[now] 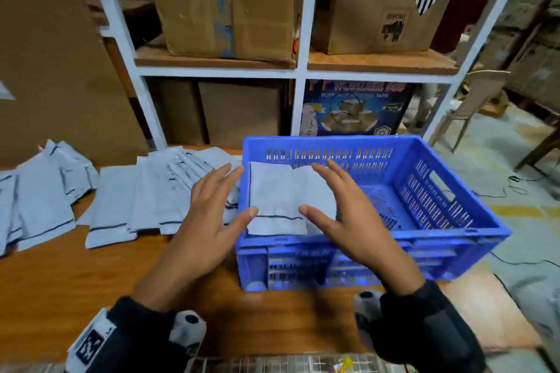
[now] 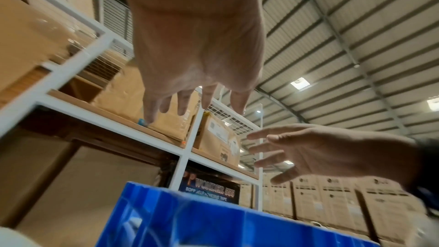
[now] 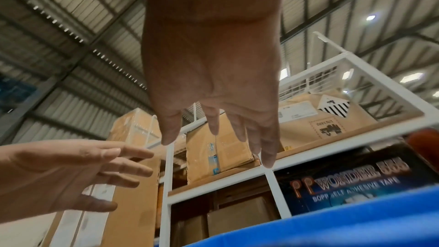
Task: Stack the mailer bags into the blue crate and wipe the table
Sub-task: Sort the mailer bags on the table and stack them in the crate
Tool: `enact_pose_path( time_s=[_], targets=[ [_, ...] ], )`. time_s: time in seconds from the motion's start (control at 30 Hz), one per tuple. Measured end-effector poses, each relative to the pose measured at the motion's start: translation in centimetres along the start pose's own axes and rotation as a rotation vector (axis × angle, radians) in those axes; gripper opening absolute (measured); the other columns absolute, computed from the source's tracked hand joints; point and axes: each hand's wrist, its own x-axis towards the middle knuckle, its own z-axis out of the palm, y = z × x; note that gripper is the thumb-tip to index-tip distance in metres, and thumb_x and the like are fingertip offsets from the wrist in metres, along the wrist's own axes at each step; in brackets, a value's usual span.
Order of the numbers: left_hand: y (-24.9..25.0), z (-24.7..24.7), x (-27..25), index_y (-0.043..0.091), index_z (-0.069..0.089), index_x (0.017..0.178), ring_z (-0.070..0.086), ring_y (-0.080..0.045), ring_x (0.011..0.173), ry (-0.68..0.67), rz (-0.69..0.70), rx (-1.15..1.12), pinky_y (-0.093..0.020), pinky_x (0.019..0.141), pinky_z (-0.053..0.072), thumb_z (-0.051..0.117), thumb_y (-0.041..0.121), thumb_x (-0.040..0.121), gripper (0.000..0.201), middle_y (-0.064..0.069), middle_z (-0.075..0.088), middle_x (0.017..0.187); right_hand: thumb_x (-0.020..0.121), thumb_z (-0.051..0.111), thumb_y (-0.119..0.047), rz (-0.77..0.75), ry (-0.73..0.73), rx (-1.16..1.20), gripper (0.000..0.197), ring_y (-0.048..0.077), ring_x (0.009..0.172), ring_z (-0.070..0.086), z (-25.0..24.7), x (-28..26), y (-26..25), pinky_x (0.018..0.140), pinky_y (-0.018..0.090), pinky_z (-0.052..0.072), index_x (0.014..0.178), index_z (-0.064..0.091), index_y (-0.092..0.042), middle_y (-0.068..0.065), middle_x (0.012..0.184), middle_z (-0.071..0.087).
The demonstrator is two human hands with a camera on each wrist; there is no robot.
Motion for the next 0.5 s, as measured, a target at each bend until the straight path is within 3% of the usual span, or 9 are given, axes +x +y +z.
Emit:
enact_pose_path(
  time_s=[0.17,0.33,0.5],
  targets=[
    [-0.2,0.0,-7.1,0.039,0.035,0.145,0.017,0.002,0.139,0.155,-0.123,0.076,-0.02,0.108,0.018,0.056,0.046,0.09,0.059,0.015,0.029,0.152,0.084,0.064,-0.05,-0.078,0.115,0.362,0.064,0.005,0.142,0.032,5.3,-4.7,-2.4,0.109,0.042,0.041,0.141,0.048,-0.026,-0.007,0.156,0.032],
    [-3.1,-1.4,-14.2,0.029,0.038,0.148,0.022,-0.016,0.143,0.187,-0.291,0.191,-0.032,0.111,0.02,0.051,0.049,0.092,0.061,0.004,0.031,0.156,0.087,0.062,-0.048,-0.22,0.021,0.403,0.064,0.01,0.142,0.034,10.7,-7.4,-6.2,0.109,0.042,0.04,0.14,0.049,-0.016,0.004,0.153,0.038],
    [-6.9,-3.8,-19.0,0.025,0.04,0.147,0.023,-0.018,0.141,0.212,-0.412,0.185,-0.034,0.106,0.024,0.054,0.047,0.095,0.058,0.001,0.033,0.154,0.088,0.06,-0.047,-0.227,-0.093,0.436,0.061,0.016,0.141,0.037,15.8,-7.8,-8.6,0.103,0.046,0.045,0.14,0.049,-0.015,0.007,0.15,0.042]
  ],
)
